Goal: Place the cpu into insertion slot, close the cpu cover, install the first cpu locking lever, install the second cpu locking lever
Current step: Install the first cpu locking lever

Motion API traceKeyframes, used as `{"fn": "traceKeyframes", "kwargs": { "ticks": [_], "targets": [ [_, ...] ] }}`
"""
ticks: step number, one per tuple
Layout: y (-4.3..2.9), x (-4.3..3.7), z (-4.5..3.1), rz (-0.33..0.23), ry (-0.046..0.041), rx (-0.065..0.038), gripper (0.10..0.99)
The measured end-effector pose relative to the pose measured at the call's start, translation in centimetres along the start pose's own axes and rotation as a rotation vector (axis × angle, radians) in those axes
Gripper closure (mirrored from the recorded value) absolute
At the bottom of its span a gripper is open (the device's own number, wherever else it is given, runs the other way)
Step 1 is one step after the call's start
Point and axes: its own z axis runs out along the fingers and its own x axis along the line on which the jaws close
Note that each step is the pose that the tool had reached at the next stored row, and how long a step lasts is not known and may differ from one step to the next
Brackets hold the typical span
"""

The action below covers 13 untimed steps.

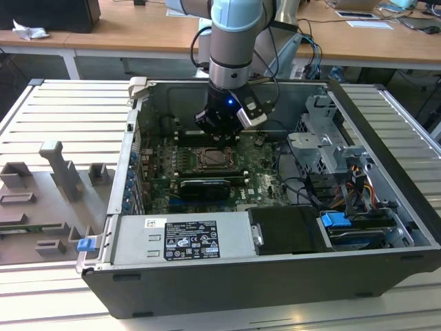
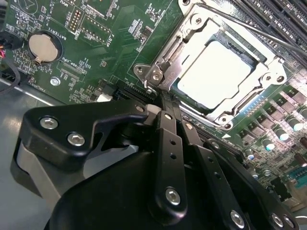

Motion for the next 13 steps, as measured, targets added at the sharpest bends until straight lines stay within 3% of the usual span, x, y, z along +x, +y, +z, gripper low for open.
{"fn": "traceKeyframes", "kwargs": {
  "ticks": [3,6,8,13],
  "targets": [
    [-0.01,-0.03,0.01,0.000,-0.0001,-0.002,0.980],
    [0.00,-0.06,0.02,0.000,-0.0011,-0.014,0.980],
    [0.01,-0.06,0.01,0.000,-0.0013,-0.015,0.980],
    [0.06,-0.06,-1.04,0.000,-0.0011,-0.015,0.980]
  ]
}}
